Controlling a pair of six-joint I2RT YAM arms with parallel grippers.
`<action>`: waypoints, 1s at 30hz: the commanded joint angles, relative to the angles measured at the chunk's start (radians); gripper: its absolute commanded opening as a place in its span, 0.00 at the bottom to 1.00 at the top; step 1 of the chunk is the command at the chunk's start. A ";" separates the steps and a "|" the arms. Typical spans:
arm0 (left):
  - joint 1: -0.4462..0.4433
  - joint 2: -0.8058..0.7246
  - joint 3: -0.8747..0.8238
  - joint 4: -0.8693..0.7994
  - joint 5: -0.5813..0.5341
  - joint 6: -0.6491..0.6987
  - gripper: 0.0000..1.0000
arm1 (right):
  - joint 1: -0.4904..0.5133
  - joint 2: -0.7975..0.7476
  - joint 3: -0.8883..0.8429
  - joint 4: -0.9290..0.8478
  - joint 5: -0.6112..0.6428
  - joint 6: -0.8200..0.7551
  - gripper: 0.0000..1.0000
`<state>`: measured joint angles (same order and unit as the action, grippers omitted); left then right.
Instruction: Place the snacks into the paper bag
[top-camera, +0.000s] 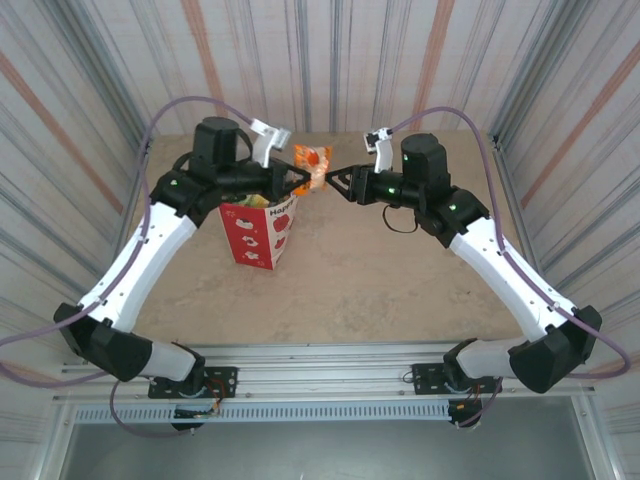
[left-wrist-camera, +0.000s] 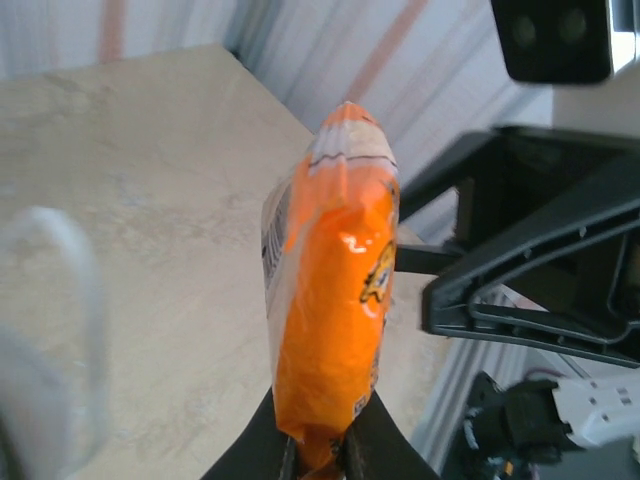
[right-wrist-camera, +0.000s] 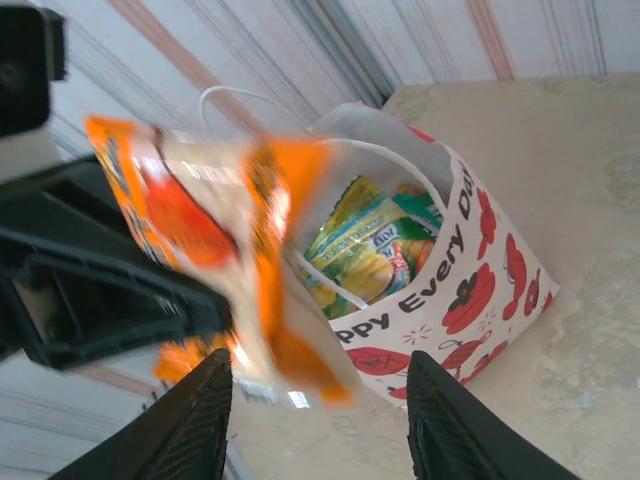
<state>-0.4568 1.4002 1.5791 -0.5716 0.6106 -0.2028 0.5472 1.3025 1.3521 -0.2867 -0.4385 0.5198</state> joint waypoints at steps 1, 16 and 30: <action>0.058 -0.072 0.089 -0.074 -0.088 0.053 0.04 | -0.034 -0.053 -0.019 -0.012 0.044 0.013 0.51; 0.195 0.130 0.396 -0.609 -0.496 0.175 0.06 | -0.073 -0.005 -0.068 -0.162 0.055 -0.038 0.52; 0.195 0.266 0.449 -0.694 -0.726 0.191 0.15 | -0.077 0.034 -0.090 -0.197 0.050 -0.053 0.53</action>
<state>-0.2634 1.6497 1.9862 -1.2339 -0.0368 -0.0299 0.4816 1.3251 1.2766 -0.4648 -0.3897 0.4858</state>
